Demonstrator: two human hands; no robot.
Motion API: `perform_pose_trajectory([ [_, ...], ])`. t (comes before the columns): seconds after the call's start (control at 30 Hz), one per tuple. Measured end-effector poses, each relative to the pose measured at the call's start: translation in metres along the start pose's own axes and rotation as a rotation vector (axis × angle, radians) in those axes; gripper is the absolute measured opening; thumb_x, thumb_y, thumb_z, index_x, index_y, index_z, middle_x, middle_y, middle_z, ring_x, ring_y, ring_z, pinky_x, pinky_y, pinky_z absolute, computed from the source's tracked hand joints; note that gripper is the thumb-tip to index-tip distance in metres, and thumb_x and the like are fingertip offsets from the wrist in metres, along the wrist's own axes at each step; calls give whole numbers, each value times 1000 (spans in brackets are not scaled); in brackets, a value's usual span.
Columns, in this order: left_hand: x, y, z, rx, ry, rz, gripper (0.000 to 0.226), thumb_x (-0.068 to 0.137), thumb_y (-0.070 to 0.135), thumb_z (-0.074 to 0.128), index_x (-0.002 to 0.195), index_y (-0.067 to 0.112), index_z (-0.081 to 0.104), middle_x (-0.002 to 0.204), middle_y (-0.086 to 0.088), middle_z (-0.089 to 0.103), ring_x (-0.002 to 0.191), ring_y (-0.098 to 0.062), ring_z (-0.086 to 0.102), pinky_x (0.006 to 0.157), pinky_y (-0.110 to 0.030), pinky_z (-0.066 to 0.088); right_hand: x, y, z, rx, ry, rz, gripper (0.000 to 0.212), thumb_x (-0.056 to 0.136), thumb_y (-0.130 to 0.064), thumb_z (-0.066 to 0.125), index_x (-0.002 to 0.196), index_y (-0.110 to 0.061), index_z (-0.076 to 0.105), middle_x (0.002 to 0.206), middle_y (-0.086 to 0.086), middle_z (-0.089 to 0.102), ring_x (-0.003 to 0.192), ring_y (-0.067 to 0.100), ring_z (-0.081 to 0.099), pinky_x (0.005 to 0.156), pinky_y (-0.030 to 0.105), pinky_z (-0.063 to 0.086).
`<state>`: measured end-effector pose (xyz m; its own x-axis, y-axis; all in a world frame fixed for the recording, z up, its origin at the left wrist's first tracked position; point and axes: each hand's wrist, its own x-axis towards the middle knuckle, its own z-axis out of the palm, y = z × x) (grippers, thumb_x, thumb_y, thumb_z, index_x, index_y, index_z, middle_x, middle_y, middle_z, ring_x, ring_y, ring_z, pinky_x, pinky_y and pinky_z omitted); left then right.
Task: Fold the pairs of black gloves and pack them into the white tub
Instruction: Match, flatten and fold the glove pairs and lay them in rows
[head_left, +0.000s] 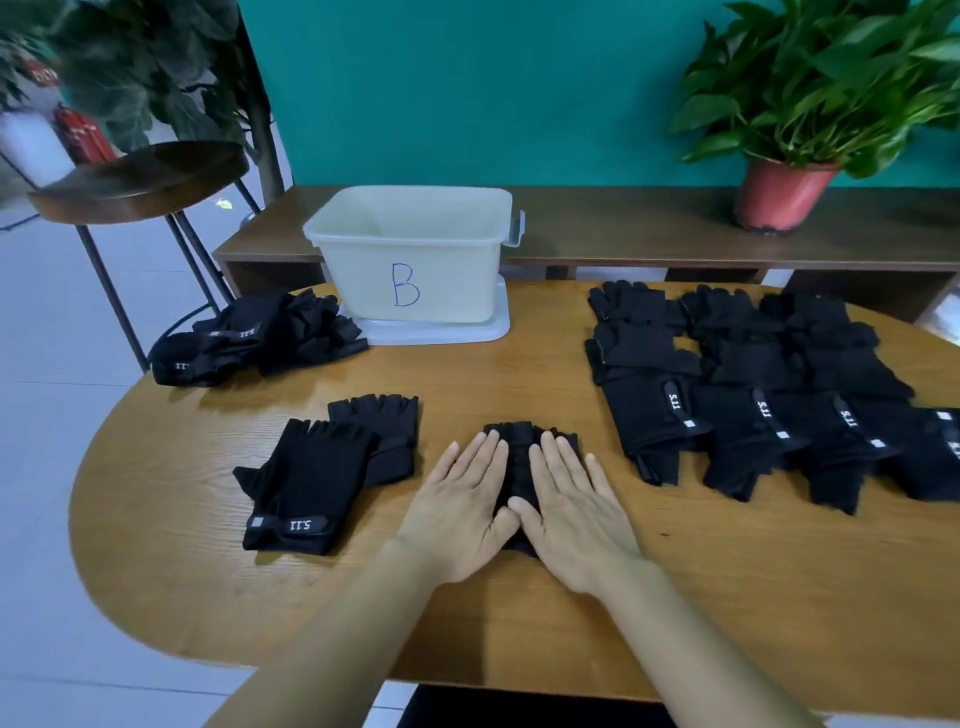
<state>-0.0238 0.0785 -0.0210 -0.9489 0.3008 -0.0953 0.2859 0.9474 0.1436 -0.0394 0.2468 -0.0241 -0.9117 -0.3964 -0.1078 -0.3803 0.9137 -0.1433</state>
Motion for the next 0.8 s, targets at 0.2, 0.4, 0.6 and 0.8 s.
perform_pose_trajectory([
  [0.2, -5, -3, 2, 45, 8, -67, 97, 74, 67, -22, 156, 16, -17, 164, -4, -21, 149, -15, -25, 120, -37, -19, 0, -3, 2, 6, 1, 105, 103, 62, -68, -38, 149, -17, -25, 156, 2, -33, 144, 14, -30, 119, 39, -19],
  [0.4, -14, -7, 8, 88, 44, -213, 108, 68, 78, -29, 154, 14, -18, 164, -10, -16, 150, -21, -21, 121, -43, -18, 0, -5, -3, -30, -54, 168, 79, 93, -66, -5, 151, -16, -22, 158, 6, -30, 146, 18, -28, 120, 41, -17],
  [0.6, -42, -16, 2, 71, 167, -135, 89, 83, 74, -17, 153, 20, -19, 165, -4, -16, 149, -16, -25, 119, -39, -20, -2, -6, -25, 11, -37, 137, 72, 99, -61, 7, 155, -22, -14, 161, 10, -23, 148, 20, -23, 120, 43, -17],
  [0.8, -77, -68, -15, -41, 367, -251, 75, 92, 65, -7, 155, 24, -8, 165, 2, -5, 150, -8, -16, 118, -31, -22, -4, -30, -54, 44, 124, 25, 67, 102, -56, 14, 157, -22, -4, 164, 6, -15, 150, 16, -18, 120, 41, -15],
])
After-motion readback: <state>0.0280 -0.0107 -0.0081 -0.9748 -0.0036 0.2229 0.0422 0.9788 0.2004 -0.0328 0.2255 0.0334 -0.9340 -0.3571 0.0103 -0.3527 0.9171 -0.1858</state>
